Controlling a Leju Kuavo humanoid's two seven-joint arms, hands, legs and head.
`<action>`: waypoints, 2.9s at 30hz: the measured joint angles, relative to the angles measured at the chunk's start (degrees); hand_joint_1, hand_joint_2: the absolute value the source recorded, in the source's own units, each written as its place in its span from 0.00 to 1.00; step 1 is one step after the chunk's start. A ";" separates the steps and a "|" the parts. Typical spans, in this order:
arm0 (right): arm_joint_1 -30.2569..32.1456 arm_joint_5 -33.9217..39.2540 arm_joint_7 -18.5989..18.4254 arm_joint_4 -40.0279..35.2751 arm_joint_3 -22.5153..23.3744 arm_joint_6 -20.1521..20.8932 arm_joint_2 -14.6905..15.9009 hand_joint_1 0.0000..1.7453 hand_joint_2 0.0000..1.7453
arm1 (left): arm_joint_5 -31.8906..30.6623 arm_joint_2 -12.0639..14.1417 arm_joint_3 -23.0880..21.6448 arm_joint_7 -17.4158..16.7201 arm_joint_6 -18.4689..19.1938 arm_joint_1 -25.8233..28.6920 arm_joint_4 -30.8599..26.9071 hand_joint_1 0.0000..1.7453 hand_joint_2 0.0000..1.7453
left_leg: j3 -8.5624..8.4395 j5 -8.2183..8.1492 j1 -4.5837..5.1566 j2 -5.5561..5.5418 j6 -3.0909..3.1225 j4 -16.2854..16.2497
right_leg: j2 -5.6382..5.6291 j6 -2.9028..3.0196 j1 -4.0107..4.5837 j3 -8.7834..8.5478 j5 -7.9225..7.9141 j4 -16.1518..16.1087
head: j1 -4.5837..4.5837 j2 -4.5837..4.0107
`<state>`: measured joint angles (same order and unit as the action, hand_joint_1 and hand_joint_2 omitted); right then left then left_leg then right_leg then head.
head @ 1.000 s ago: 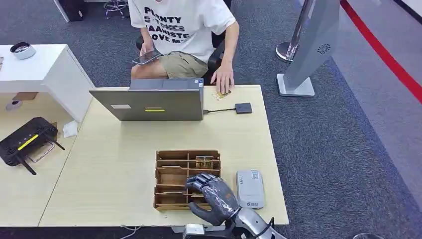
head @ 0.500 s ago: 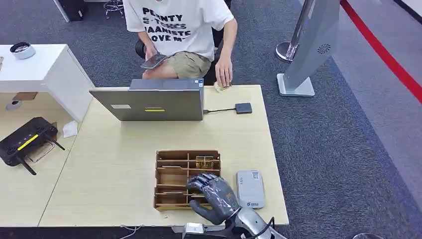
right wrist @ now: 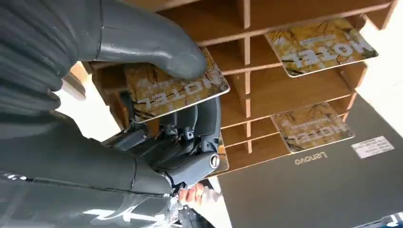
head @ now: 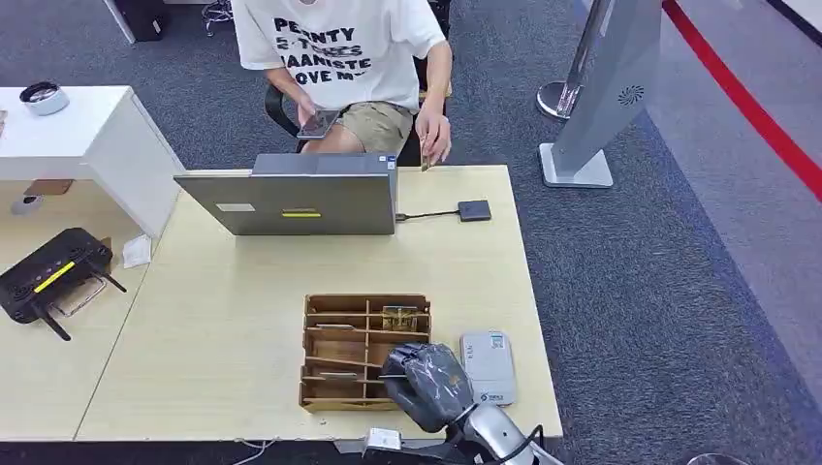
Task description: Pass the card to the sensor for recognition and then transmit it.
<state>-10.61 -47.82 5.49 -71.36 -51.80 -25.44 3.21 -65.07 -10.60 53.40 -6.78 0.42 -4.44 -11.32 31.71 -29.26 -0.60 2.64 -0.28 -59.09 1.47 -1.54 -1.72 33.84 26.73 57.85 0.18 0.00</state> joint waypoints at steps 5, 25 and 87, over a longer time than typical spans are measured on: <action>0.37 -0.68 -0.11 -0.02 0.85 -0.22 -0.02 1.00 1.00 | -0.04 0.02 0.00 -0.02 0.04 0.01 0.00 0.00 0.00 | 0.00 0.00 0.00 0.00 0.00 0.00 | 0.00 0.00 0.00 0.00 0.00 0.00 | 0.00 0.00; 1.62 3.46 3.33 -1.39 2.25 -1.74 -0.15 1.00 1.00 | -0.05 0.11 0.00 -0.15 0.04 0.01 0.00 0.00 0.00 | 0.00 0.00 0.00 -0.02 0.00 0.00 | 0.02 0.00 0.00 -0.01 0.00 0.00 | 0.00 0.00; -28.95 -8.62 -1.04 5.69 12.81 -7.50 -14.53 1.00 1.00 | -9.53 -0.83 -7.58 -5.26 4.92 -5.05 0.00 0.00 0.00 | 0.05 0.34 0.00 -0.05 -0.05 -0.01 | 0.02 0.08 0.00 0.02 -0.31 0.06 | 0.00 0.00</action>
<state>-39.56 -56.45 4.44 -65.67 -38.99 -32.94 -11.32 -74.60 -11.43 45.82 -12.04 5.33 -9.49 -11.32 31.75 -28.93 -0.60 2.59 -0.33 -59.10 1.49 -1.46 -1.71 33.87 26.43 57.91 0.18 0.00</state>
